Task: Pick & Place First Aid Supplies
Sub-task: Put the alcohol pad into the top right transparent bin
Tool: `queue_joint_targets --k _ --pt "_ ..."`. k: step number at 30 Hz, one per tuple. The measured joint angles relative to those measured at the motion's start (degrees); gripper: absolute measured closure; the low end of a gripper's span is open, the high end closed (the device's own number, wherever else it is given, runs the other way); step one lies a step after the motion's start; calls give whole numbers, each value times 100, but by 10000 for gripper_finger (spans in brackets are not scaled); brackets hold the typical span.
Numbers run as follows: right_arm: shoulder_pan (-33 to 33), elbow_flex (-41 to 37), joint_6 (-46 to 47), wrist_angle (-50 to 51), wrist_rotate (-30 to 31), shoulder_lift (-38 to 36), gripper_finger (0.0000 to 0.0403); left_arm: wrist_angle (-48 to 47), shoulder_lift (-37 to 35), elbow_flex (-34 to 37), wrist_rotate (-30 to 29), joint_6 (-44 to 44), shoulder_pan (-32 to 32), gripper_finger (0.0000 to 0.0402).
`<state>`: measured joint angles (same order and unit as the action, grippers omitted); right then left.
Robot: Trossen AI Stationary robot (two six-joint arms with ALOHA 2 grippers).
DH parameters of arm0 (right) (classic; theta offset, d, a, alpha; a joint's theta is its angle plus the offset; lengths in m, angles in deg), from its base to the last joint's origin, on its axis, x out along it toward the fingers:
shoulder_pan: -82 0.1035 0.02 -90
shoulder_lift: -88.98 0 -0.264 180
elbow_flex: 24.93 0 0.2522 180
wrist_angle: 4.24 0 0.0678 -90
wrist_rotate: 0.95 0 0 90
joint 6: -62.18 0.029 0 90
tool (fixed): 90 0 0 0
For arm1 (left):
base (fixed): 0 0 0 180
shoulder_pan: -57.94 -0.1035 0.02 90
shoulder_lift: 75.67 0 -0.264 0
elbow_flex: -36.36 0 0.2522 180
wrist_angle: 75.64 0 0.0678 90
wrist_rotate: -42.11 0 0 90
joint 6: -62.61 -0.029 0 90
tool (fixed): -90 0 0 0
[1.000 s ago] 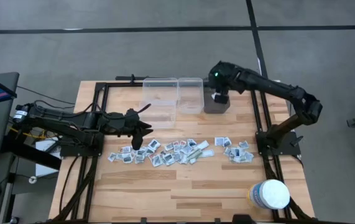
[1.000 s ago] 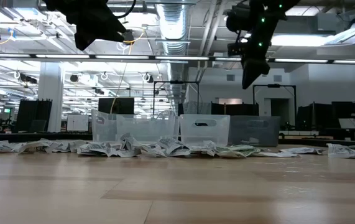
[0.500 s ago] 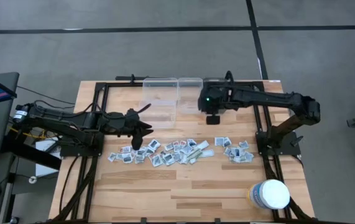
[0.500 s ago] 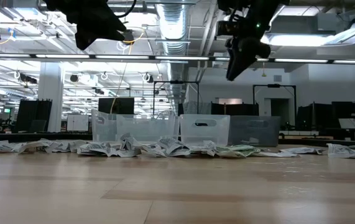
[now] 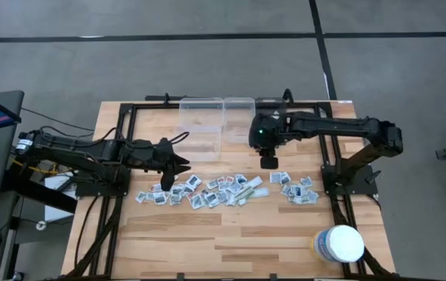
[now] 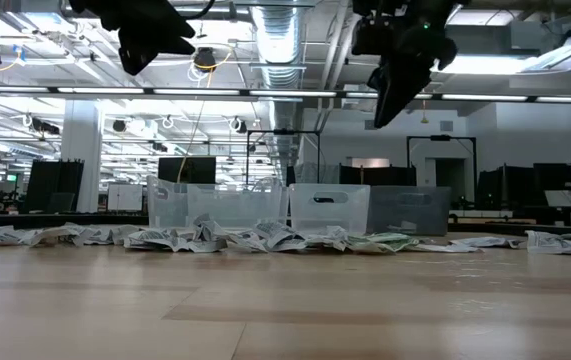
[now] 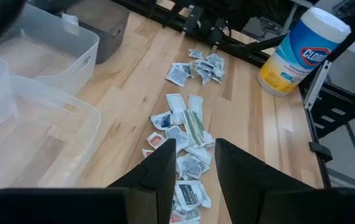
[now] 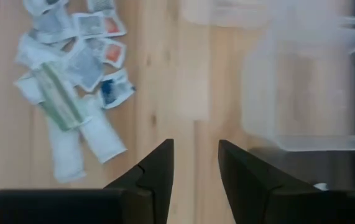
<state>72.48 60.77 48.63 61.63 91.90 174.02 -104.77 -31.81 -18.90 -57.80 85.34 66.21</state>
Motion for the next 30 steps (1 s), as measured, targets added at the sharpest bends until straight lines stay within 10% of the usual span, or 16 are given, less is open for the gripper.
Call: queue_joint_targets --k 30 --pt "1852 -1213 2953 -545 199 9 283 -867 -638 166 889 -592 -4 289"
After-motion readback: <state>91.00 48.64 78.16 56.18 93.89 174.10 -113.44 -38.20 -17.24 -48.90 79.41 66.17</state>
